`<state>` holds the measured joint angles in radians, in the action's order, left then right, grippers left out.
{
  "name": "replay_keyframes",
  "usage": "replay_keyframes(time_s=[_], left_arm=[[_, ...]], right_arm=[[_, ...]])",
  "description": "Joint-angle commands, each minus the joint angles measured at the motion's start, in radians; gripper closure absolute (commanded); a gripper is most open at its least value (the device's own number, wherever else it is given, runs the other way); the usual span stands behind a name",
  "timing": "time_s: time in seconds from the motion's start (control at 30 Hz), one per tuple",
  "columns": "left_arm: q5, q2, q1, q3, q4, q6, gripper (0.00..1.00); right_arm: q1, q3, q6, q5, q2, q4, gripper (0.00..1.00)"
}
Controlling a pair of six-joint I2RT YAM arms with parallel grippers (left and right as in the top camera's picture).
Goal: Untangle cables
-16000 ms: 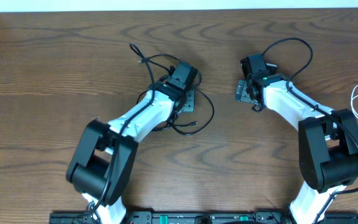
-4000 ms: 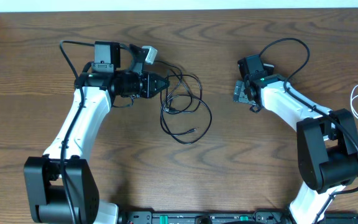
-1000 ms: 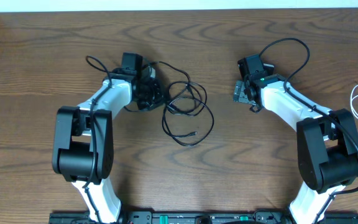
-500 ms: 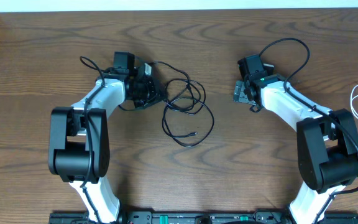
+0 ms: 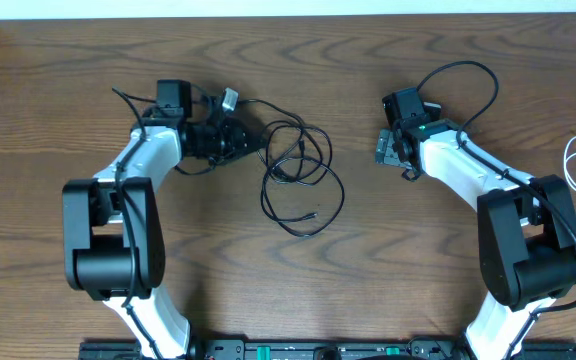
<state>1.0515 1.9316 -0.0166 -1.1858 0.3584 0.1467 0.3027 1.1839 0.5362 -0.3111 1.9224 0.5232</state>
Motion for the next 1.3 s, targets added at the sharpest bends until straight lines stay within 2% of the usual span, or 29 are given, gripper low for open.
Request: replay_keyframes(time_s=[0.0, 0.13, 0.3, 0.4, 0.57, 0.67, 0.9, 1.0, 1.13, 1.27], left_arm=[[0.205, -0.032, -0.028, 0.002, -0.002, -0.129, 0.92], [0.207, -0.032, -0.079, 0.002, 0.003, -0.127, 0.92], [0.417, -0.031, -0.143, 0.002, 0.004, -0.127, 0.92], [0.46, -0.031, -0.158, 0.002, 0.029, -0.126, 0.92], [0.521, -0.031, -0.159, 0.002, 0.012, -0.013, 0.92], [0.52, -0.031, -0.159, 0.002, -0.026, 0.138, 0.92], [0.514, -0.031, -0.159, 0.002, -0.181, 0.671, 0.92], [0.498, -0.031, -0.159, 0.002, -0.192, 0.883, 0.92], [0.502, -0.031, -0.159, 0.002, -0.192, 1.092, 0.92], [0.504, -0.031, -0.159, 0.002, -0.193, 1.196, 0.92]], right_arm=[[0.01, 0.012, -0.01, -0.019, 0.008, 0.0, 0.01], [0.01, 0.012, -0.01, -0.019, 0.008, 0.0, 0.01], [0.01, 0.012, -0.01, -0.019, 0.008, 0.0, 0.01], [0.01, 0.012, -0.01, -0.019, 0.008, 0.0, 0.01], [0.01, 0.012, -0.01, -0.019, 0.008, 0.0, 0.01], [0.013, 0.012, -0.01, -0.019, 0.008, 0.0, 0.01], [0.012, 0.012, -0.01, -0.019, 0.008, 0.0, 0.01], [0.013, 0.012, -0.01, -0.019, 0.008, 0.0, 0.01], [0.013, 0.012, -0.01, -0.019, 0.008, 0.0, 0.01], [0.013, 0.012, -0.01, -0.019, 0.008, 0.0, 0.01]])
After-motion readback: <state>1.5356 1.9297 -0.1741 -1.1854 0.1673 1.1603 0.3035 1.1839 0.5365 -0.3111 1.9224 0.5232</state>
